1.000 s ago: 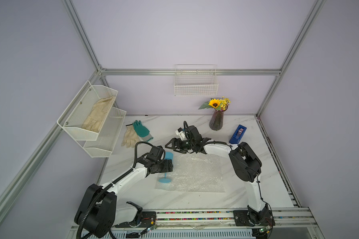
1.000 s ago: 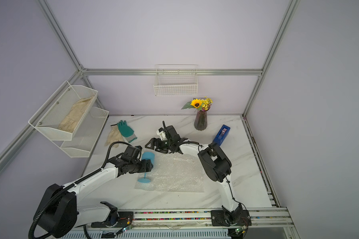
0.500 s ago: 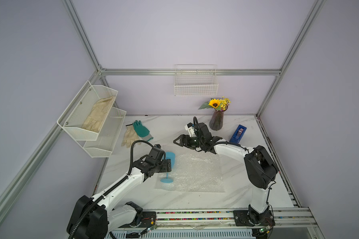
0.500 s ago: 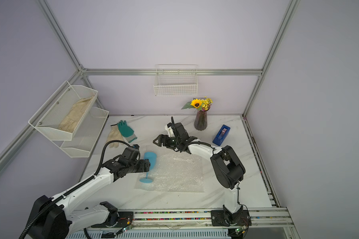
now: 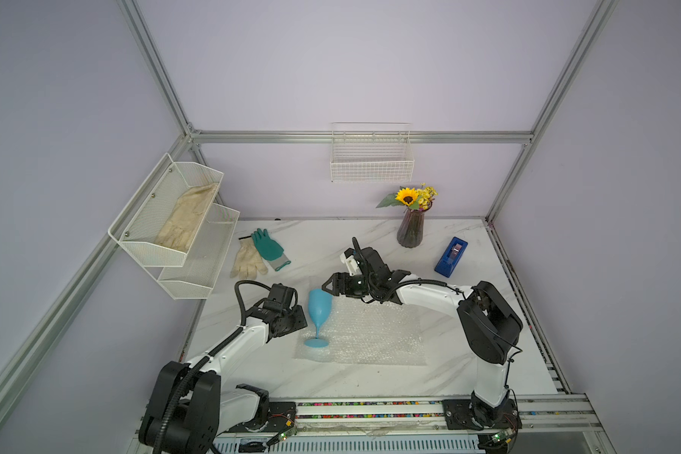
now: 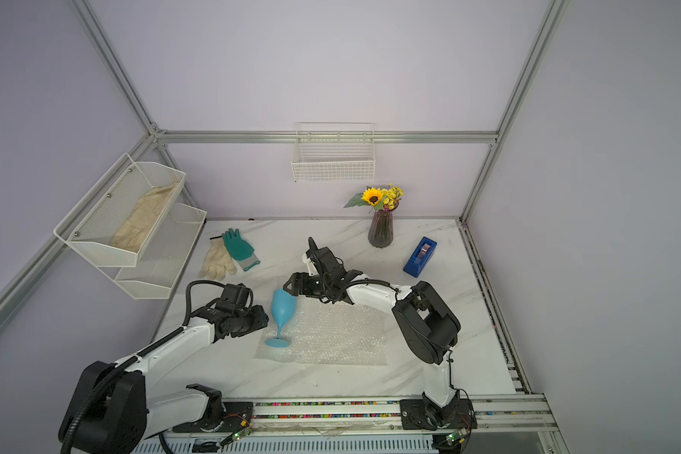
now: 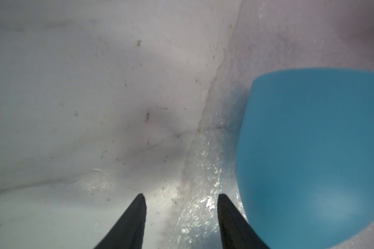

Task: Wrap wine glasses in bubble wrap
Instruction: Wrap the wine glass in bubble wrap.

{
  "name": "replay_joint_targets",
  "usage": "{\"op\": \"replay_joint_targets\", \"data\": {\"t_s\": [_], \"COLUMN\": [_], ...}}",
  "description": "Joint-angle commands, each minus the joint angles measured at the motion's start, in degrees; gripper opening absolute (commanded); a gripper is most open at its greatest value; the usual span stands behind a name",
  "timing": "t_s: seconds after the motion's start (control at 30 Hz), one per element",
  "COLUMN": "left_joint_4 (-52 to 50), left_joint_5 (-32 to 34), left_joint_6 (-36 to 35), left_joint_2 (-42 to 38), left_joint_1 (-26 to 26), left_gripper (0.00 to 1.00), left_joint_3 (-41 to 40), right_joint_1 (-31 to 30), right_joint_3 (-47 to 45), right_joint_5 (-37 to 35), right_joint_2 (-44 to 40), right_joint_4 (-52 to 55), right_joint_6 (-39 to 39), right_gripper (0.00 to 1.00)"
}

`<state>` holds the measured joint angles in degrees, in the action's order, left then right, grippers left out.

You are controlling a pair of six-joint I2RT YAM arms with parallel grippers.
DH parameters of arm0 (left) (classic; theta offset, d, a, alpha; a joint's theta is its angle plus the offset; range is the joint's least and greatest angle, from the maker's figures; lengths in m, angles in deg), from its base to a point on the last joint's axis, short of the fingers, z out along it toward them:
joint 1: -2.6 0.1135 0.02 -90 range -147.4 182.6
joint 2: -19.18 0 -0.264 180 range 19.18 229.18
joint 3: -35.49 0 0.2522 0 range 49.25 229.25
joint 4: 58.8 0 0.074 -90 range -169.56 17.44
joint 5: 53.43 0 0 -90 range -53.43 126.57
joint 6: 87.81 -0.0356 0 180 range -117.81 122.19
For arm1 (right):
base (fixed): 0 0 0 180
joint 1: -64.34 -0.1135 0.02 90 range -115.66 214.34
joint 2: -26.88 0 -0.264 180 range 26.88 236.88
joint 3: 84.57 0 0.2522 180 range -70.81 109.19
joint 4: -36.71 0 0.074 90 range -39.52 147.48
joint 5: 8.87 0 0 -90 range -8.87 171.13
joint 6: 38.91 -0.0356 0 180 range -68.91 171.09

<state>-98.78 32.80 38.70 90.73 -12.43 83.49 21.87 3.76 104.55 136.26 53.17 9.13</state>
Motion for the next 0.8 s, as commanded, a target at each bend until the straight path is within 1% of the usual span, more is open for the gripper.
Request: {"op": "replay_joint_targets", "data": {"t_s": [0.0,0.2,0.27,0.43,0.53,0.57,0.63,0.77], "left_joint_4": [4.59,6.07,6.52,7.26,7.60,7.73,8.35,9.38], "left_joint_5": [-7.28,-6.60,-7.10,-7.63,-8.62,-8.99,-10.32,-13.12], "left_joint_6": [-2.06,-2.65,-2.85,-3.03,-3.20,-3.27,-3.54,-4.02], "left_joint_2": [2.21,3.62,3.94,4.99,4.94,4.92,4.36,2.04], "left_joint_1": [0.26,0.27,0.34,0.35,0.33,0.32,0.34,0.30], "left_gripper": [0.47,0.44,0.41,0.38,0.35,0.33,0.25,0.16], "left_joint_3": [-1.76,-2.67,-2.99,-3.63,-3.73,-3.81,-3.80,-3.51], "right_joint_1": [0.29,0.34,0.29,0.29,0.29,0.29,0.30,0.52], "right_joint_3": [-0.91,-1.81,-2.38,-3.21,-3.60,-3.79,-4.45,-5.73], "right_joint_5": [-1.54,-1.64,-1.43,-1.01,-0.77,-0.41,0.05,0.40], "right_joint_2": [-3.20,-4.47,-4.81,-5.23,-5.57,-5.65,-6.02,-6.81], "right_joint_4": [0.73,0.95,1.12,0.96,0.65,0.41,-0.34,-0.73], "right_joint_6": [-0.41,-0.49,-0.57,-0.82,-1.18,-1.36,-1.94,-2.33], "right_gripper": [0.74,0.73,0.73,0.73,0.72,0.72,0.72,0.72]}}
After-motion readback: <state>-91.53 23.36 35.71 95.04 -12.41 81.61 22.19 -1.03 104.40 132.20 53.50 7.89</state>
